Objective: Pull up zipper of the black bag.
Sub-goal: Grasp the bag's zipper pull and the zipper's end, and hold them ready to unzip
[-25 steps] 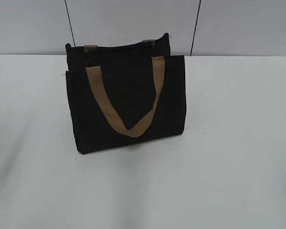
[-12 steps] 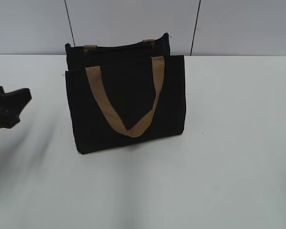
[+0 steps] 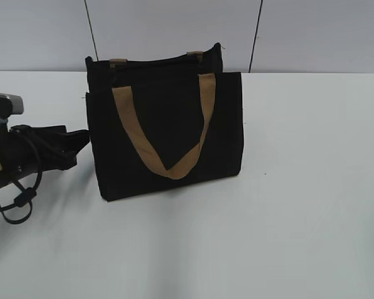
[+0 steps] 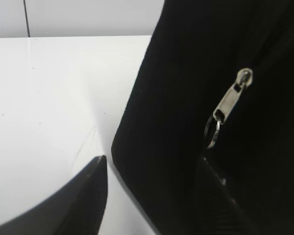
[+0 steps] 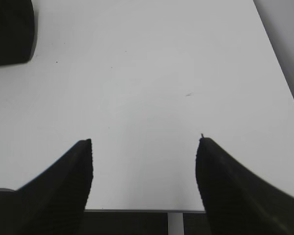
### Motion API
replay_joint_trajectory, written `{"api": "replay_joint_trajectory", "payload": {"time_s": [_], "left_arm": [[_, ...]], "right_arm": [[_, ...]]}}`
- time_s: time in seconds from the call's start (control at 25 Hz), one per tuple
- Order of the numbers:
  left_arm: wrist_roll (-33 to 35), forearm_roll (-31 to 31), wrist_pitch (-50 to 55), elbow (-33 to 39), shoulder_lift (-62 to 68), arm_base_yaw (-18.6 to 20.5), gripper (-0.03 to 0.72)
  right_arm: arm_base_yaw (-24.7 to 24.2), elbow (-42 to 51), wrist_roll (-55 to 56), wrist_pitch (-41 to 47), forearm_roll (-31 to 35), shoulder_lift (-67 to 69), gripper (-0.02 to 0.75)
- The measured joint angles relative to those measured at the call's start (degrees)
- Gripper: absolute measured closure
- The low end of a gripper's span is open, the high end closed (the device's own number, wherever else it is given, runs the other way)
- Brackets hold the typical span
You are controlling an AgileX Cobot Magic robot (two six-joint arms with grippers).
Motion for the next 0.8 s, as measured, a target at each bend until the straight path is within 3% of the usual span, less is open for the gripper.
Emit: {"api": "replay_joint_trajectory", "payload": {"time_s": [0.24,0.8], "left_arm": [[0.0,9.3,-0.3,-4.4,5.0,0.1,0.284],[-2.3,16.9,-2.4,-10.7,10.9,0.2,0.308]], "right_arm": [[0.1,0.0,0.0,0.0,0.0,0.0,0.234],[0.1,0.0,0.0,0.0,0.0,0.0,0.234]]}}
